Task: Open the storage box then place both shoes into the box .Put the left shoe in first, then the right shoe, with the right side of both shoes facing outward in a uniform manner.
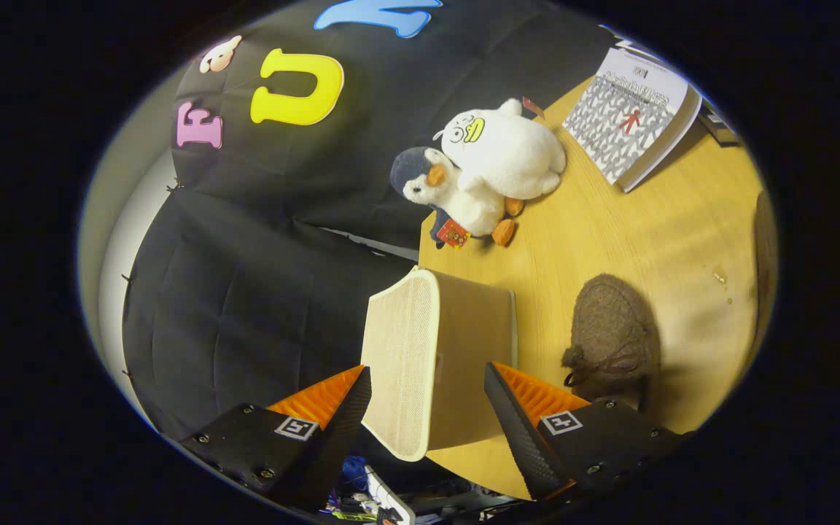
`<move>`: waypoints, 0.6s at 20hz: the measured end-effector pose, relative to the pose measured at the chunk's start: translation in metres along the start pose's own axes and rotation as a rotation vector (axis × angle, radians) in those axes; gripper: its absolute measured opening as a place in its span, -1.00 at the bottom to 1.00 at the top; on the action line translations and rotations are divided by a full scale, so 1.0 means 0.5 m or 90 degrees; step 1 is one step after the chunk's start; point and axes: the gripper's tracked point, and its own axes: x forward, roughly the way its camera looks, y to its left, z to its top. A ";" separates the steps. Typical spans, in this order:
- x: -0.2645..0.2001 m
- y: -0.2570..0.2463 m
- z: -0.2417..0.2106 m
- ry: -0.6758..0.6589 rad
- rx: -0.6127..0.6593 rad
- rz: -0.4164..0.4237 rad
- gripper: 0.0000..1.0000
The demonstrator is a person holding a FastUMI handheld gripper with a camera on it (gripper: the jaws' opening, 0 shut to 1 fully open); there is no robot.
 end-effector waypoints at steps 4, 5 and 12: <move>0.053 -0.002 -0.035 0.046 0.035 0.012 0.90; 0.066 -0.002 -0.040 0.053 0.041 0.013 0.91; 0.094 0.013 -0.044 0.063 0.013 0.011 0.46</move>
